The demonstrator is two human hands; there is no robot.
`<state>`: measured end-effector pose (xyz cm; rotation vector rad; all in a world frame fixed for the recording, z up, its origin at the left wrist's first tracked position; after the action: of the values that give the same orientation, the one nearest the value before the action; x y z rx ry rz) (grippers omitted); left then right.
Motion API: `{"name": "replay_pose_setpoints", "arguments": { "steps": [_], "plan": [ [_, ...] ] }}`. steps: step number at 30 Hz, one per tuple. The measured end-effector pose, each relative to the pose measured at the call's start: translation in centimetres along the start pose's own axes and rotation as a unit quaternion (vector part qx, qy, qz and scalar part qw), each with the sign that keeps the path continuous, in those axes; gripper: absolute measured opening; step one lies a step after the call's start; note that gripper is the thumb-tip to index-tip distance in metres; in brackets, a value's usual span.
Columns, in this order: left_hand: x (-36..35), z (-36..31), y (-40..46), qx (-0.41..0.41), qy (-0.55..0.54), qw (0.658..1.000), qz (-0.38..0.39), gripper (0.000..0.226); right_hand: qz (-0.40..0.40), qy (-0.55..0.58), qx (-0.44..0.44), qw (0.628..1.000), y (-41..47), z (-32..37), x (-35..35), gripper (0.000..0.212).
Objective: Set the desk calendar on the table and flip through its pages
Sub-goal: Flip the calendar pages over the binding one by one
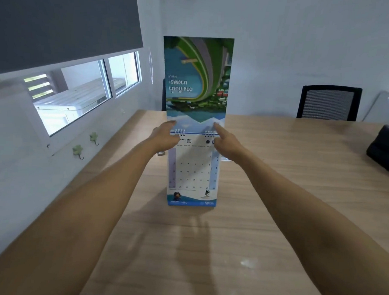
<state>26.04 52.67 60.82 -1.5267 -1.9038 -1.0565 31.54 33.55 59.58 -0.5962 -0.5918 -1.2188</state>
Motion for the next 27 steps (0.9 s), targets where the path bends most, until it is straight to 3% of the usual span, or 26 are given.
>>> {"name": "replay_pose_setpoints", "arguments": {
  "steps": [6,17,19,22,24,27],
  "plan": [
    [-1.2,1.0,0.1,-0.005,0.101,0.993,0.056,0.068,-0.019,-0.173,0.01,0.985,1.1,-0.9,-0.8,0.068],
    [-2.1,2.2,0.6,-0.004,0.088,0.995,0.047,0.079,-0.031,-0.151,0.002,0.988,2.2,-1.6,-1.9,0.074],
    [-2.2,2.2,0.1,0.0,0.059,0.998,0.022,0.082,-0.047,-0.1,-0.001,0.994,2.2,-1.9,-2.0,0.075],
    [-3.0,2.8,-1.4,0.041,-0.018,0.998,-0.039,0.093,-0.063,0.112,-0.053,0.99,1.3,-2.8,-2.5,0.07],
    [-4.1,3.5,-2.9,0.096,-0.077,0.99,-0.069,0.094,-0.012,0.23,-0.118,0.966,0.7,-3.8,-3.7,0.067],
    [-6.5,4.4,-4.7,0.139,-0.139,0.979,-0.051,0.098,0.062,0.298,-0.197,0.932,-0.2,-5.0,-5.3,0.064]
  ]
}}
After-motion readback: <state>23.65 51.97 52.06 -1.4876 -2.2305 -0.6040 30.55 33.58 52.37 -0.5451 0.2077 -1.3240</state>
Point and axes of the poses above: each hand's wrist, its own y-axis towards the middle knuckle, its own x-axis out of the back of the hand, z = x × y, the point moved 3 cm from there along y, towards the middle knuckle, and after that the axes turned 15 degrees about -x, right-handed, at the moved point
